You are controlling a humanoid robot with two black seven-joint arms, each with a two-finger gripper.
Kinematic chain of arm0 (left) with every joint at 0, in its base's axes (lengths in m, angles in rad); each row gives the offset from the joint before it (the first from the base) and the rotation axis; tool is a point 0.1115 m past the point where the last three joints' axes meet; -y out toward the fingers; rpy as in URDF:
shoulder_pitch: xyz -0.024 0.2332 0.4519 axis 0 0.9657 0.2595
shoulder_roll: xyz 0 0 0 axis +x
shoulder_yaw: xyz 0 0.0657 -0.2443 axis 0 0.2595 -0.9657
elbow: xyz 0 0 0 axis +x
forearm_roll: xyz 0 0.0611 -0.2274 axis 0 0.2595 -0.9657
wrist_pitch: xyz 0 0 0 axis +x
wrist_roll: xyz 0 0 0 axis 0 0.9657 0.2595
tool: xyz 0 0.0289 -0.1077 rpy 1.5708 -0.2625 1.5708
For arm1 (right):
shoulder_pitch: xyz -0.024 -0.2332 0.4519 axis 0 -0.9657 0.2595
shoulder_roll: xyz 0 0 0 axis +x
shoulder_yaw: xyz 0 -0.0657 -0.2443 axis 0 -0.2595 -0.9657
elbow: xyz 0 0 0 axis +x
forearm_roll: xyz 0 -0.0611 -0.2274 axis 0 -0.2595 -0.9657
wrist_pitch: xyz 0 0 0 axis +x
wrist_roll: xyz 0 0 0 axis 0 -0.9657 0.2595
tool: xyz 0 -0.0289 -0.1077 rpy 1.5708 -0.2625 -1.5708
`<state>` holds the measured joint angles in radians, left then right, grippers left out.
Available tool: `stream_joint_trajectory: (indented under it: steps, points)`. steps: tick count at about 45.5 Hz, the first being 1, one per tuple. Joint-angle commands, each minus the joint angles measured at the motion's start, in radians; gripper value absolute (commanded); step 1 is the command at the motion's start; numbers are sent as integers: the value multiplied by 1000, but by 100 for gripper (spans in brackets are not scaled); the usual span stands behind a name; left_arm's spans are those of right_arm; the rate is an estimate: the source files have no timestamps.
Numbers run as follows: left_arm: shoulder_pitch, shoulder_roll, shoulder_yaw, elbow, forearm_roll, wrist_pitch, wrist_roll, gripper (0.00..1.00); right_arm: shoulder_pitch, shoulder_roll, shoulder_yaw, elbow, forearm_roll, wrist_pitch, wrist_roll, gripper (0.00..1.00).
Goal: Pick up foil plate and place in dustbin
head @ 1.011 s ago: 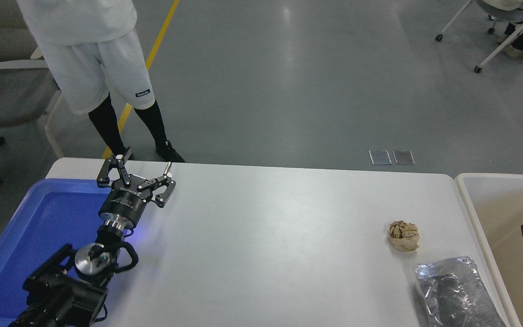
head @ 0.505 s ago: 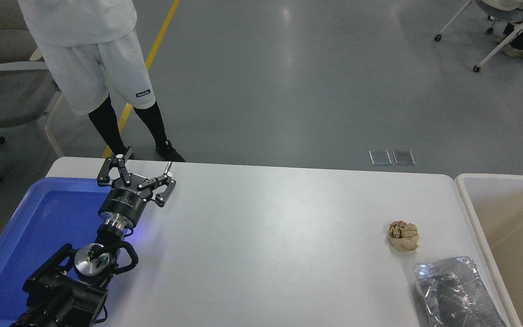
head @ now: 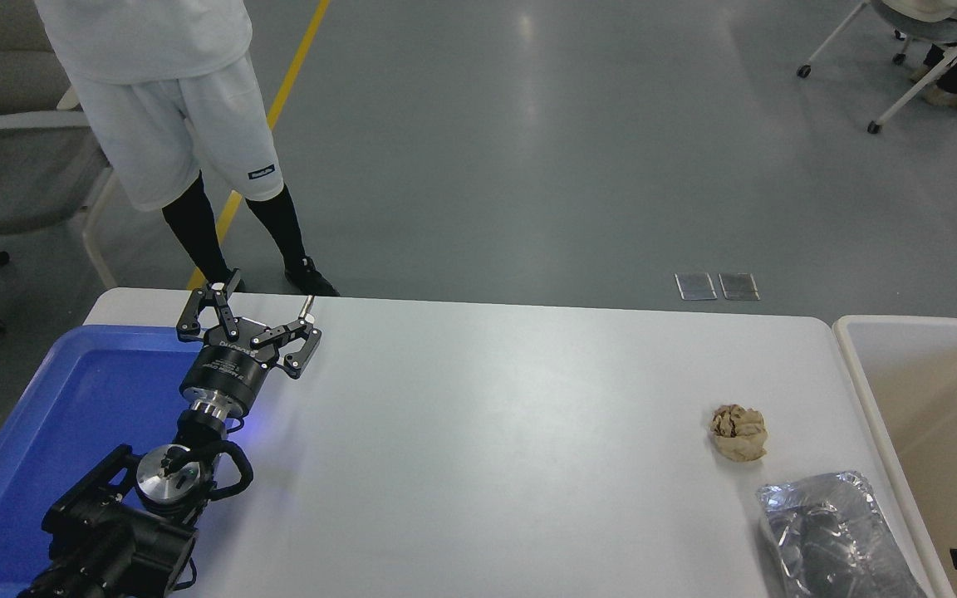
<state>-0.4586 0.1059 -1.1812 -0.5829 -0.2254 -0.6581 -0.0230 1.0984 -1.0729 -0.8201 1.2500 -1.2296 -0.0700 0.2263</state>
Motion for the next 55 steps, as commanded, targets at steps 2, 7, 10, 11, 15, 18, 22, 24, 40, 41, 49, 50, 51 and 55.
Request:
stream_joint_trajectory:
  steps: [2, 7, 10, 11, 15, 18, 22, 24, 40, 41, 49, 50, 51, 55]
  points:
    - [0, 0, 0, 0, 0, 0, 0, 99, -127, 102, 76, -40, -41, -48, 4, 100]
    - [0, 0, 0, 0, 0, 0, 0, 99, -126, 117, 76, -40, -41, -48, 22, 100]
    - [0, 0, 0, 0, 0, 0, 0, 99, -124, 117, 76, -40, -41, -48, 27, 100]
    - [0, 0, 0, 0, 0, 0, 0, 99, -124, 117, 76, -40, -41, -47, 27, 100]
    - [0, 1, 0, 0, 0, 0, 0, 99, -126, 117, 76, -49, -41, -48, 27, 100]
    - [0, 0, 0, 0, 0, 0, 0, 99, -126, 119, 76, -67, -37, -48, 27, 100]
    - [0, 0, 0, 0, 0, 0, 0, 99, -141, 142, 78, -118, -27, -48, 27, 99]
    - [0, 0, 0, 0, 0, 0, 0, 99, -153, 163, 78, -144, -25, -48, 27, 99]
    - [0, 1, 0, 0, 0, 0, 0, 99, -230, 212, 121, -199, -21, -96, 27, 86]
    - [0, 0, 0, 0, 0, 0, 0, 99, -232, 218, 122, -207, -21, -100, 27, 86]
    - [0, 0, 0, 0, 0, 0, 0, 99, -270, 240, 121, -241, -22, -117, 27, 43]
    - [0, 0, 0, 0, 0, 0, 0, 99, -273, 240, 121, -241, -24, -117, 27, 38]
    - [0, 0, 0, 0, 0, 0, 0, 99, -275, 240, 121, -241, -24, -117, 27, 35]
    - [0, 0, 0, 0, 1, 0, 0, 99, -281, 243, 121, -241, -24, -119, 27, 30]
